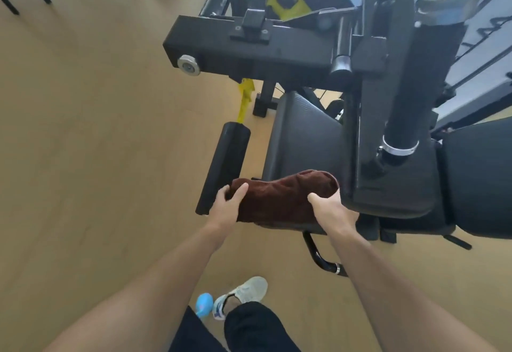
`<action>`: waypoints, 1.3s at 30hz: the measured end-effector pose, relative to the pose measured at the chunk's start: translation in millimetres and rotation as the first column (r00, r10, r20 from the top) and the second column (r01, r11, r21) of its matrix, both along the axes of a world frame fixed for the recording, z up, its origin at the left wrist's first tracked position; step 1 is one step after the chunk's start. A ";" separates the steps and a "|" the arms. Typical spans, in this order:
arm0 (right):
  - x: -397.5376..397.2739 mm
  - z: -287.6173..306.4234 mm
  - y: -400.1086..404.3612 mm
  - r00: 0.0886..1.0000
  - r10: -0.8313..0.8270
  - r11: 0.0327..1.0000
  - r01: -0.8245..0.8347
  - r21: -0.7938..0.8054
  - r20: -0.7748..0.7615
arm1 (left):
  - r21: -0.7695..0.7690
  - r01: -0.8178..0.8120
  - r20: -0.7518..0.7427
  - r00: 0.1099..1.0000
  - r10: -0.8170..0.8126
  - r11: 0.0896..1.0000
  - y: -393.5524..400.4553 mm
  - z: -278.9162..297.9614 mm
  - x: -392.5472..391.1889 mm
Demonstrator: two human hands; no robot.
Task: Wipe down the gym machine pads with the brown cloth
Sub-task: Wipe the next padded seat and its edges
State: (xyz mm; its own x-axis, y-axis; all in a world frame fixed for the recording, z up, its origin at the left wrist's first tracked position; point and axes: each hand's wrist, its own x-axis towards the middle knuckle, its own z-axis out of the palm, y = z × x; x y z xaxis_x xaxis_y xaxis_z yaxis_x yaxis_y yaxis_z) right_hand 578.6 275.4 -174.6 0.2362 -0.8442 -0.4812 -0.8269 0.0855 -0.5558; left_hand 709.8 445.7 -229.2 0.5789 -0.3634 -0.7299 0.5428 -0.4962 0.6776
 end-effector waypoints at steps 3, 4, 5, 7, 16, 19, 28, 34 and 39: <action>9.8 -34.6 -0.3 0.990 0.126 0.992 -0.125 0.030 -0.068 | 0.066 0.154 -0.024 0.988 -0.153 0.986 -3.7 -25.4 -2.0; 13.8 -49.8 2.7 0.987 0.135 0.989 -0.129 0.072 -0.092 | 0.063 0.216 -0.013 0.976 -0.215 0.974 -5.7 -33.0 -2.4; 17.5 -66.4 5.7 0.982 0.143 0.987 -0.132 0.094 -0.126 | 0.055 0.266 -0.008 0.964 -0.266 0.962 -8.7 -41.1 -2.3; 26.8 -102.4 11.6 0.963 0.171 0.983 -0.151 0.109 -0.206 | 0.025 0.340 -0.015 0.940 -0.340 0.940 -17.6 -64.7 -1.3; 81.3 -182.4 26.0 0.851 0.267 0.907 -0.380 -0.181 -0.452 | -0.160 0.255 -0.188 0.941 -0.282 0.954 -49.1 -141.7 7.6; 99.1 -189.6 5.6 0.814 0.369 0.813 -0.517 -0.269 -0.449 | -0.197 0.231 -0.214 0.938 -0.271 0.953 -54.7 -148.5 21.0; 178.5 -204.1 -71.4 0.804 0.385 0.729 -0.566 -0.385 -0.453 | -0.352 0.296 0.114 0.955 -0.273 0.888 -96.1 -141.8 86.2; 145.9 -188.4 -39.2 0.828 0.427 0.738 -0.551 -0.390 -0.363 | -0.348 0.290 0.117 0.957 -0.265 0.892 -83.6 -151.5 81.4; 69.6 -189.5 63.0 0.843 0.335 0.746 -0.510 -0.429 -0.420 | -0.284 0.298 0.030 0.953 -0.302 0.911 -40.5 -165.2 51.2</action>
